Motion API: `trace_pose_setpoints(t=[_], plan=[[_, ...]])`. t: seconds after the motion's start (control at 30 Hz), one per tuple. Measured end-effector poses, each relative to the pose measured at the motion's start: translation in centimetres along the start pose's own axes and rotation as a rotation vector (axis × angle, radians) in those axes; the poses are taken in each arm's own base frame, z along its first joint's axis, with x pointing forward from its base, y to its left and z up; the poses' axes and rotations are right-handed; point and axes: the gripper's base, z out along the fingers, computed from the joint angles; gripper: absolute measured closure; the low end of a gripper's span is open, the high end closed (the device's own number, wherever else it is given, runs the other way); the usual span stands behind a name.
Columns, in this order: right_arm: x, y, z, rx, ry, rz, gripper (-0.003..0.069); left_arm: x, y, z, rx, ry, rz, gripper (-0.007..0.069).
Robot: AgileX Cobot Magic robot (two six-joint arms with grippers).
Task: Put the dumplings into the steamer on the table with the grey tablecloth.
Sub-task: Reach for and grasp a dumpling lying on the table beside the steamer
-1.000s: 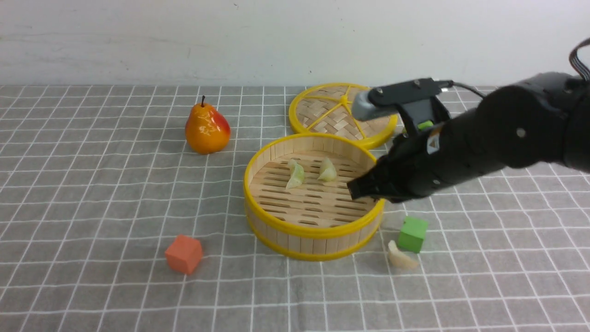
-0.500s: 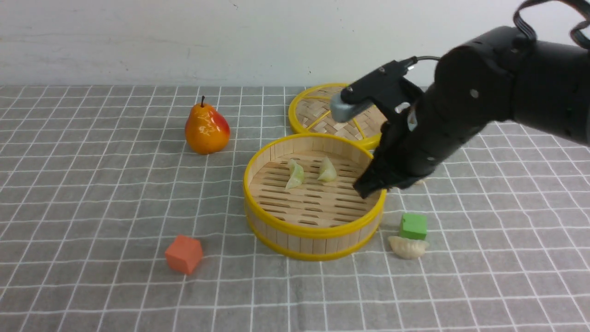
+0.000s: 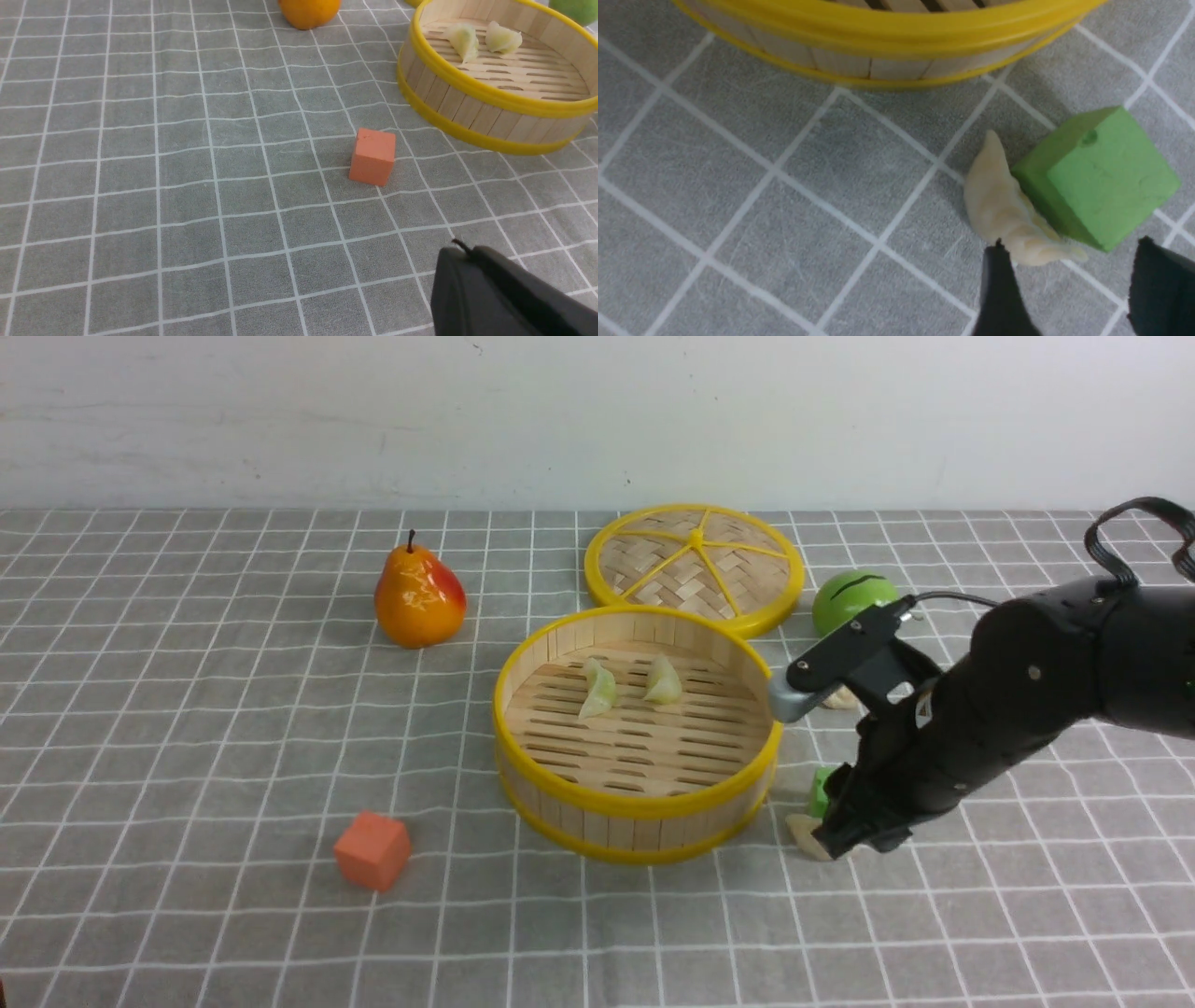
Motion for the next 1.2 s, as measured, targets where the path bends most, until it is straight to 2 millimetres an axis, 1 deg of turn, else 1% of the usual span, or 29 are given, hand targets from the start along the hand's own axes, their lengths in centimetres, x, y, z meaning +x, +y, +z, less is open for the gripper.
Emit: trace_pose_setpoints(t=[0.1, 0.2, 0.23, 0.37, 0.43, 0.47, 0.5, 0.57, 0.7, 0.8, 0.9, 0.93, 0.97, 1.03, 1.1, 1.2], plan=[[0.1, 0.0, 1.2, -0.002, 0.011, -0.004, 0.0202, 0.0, 0.0, 0.0, 0.001, -0.002, 0.0, 0.0635], [0.2, 0.0, 2.1, -0.001, 0.01, -0.004, 0.0197, 0.0, 0.0, 0.0, 0.001, -0.003, 0.001, 0.0634], [0.2, 0.0, 2.2, -0.001, 0.011, -0.004, 0.0197, 0.0, 0.0, 0.0, 0.001, -0.003, 0.001, 0.0634], [0.0, -0.1, 2.7, 0.003, -0.007, 0.0, 0.0236, 0.0, 0.0, 0.0, 0.002, -0.005, 0.001, 0.0632], [0.0, -0.2, 2.7, -0.007, -0.01, 0.031, 0.0283, 0.0, 0.0, 0.0, 0.002, -0.005, 0.001, 0.0632], [0.0, -0.2, 2.7, -0.009, -0.009, 0.036, 0.0288, 0.0, 0.0, 0.0, 0.002, -0.005, 0.001, 0.0632], [0.0, -0.2, 2.7, -0.021, -0.01, 0.066, 0.0333, 0.0, 0.0, 0.0, 0.002, -0.004, 0.001, 0.0632], [0.0, -0.2, 2.7, -0.037, -0.006, 0.109, 0.0385, 0.0, 0.0, 0.0, 0.002, -0.004, 0.001, 0.0632], [-0.1, -0.1, 2.6, -0.055, 0.001, 0.154, 0.0422, 0.0, 0.0, 0.0, 0.002, -0.004, 0.001, 0.0632], [0.0, 0.1, 1.8, -0.074, 0.012, 0.174, 0.0384, 0.0, 0.0, 0.0, 0.002, -0.005, 0.001, 0.063], [0.0, 0.5, 0.8, -0.095, 0.025, 0.177, 0.0305, 0.0, 0.0, 0.0, 0.002, -0.005, 0.001, 0.0627], [0.0, 0.6, 0.4, -0.098, 0.023, 0.176, 0.0288, 0.0, 0.0, 0.0, 0.002, -0.005, 0.001, 0.0627], [-0.1, 0.7, -0.2, -0.102, 0.022, 0.172, 0.0255, 0.0, 0.0, 0.0, 0.002, -0.005, 0.001, 0.0627], [-0.2, 0.7, -0.9, -0.1, 0.006, 0.158, 0.0223, 0.0, 0.0, 0.0, 0.002, -0.005, 0.001, 0.0624], [-0.3, 0.7, -1.0, -0.097, -0.002, 0.141, 0.0211, 0.0, 0.0, 0.0, 0.002, -0.005, 0.001, 0.0624], [-0.3, 0.5, 0.1, -0.084, -0.011, 0.092, 0.02, 0.0, 0.0, 0.0, 0.002, -0.005, 0.002, 0.0621]])
